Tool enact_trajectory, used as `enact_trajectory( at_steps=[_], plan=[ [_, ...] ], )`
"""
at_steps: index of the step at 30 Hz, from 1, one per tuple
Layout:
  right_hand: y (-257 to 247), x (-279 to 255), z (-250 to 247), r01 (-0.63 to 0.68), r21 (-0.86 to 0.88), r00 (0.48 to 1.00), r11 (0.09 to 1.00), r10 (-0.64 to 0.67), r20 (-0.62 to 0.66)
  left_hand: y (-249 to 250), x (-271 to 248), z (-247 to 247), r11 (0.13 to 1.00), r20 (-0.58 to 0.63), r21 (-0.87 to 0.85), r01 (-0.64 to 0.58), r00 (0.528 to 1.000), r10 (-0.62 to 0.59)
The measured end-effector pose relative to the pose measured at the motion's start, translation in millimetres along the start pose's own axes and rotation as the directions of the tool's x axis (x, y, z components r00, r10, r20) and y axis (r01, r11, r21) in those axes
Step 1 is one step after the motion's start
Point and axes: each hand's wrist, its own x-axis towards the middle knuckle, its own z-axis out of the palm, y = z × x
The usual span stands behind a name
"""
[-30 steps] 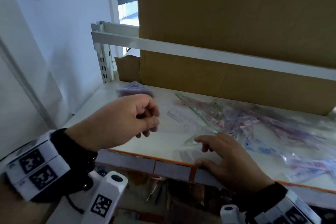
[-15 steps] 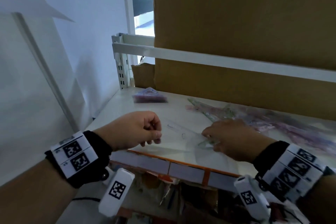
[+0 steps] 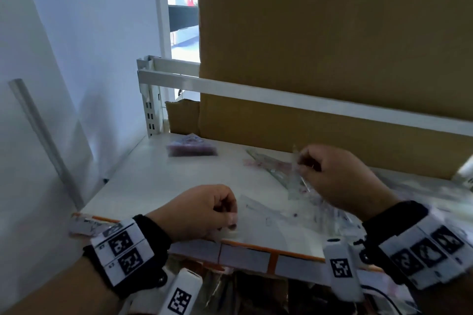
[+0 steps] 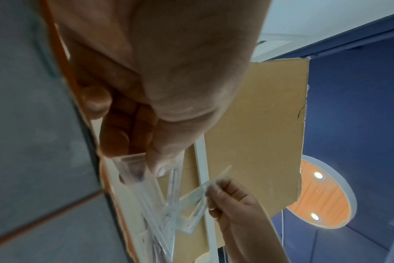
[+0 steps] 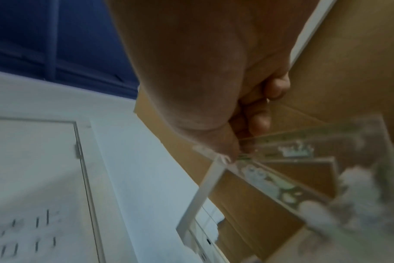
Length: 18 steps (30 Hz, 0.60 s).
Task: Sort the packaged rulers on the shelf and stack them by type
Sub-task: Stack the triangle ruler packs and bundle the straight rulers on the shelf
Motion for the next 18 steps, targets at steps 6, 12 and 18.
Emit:
enact_trajectory(
  at_steps=[6, 12, 18],
  plan=[
    [20.6, -37.4, -5.0, 0.068, 0.569, 0.912, 0.819, 0.179, -0.368, 5.5, 15.4, 16.5, 0.987, -0.022, 0.147, -0.066, 0.997, 0.07],
    [25.2, -70.9, 17.6, -0.183, 0.891, 0.881, 0.415, 0.472, -0.039, -3.5, 16.5, 20.1, 0.988, -0.048, 0.138, -0.065, 0.996, 0.072],
    [21.5, -91.3, 18.8, -0.218, 0.933, 0.901, 0.285, 0.426, 0.08, -4.9, 14.4, 22.1, 0.982, -0.075, 0.153, -0.112, 0.989, 0.125]
  ],
)
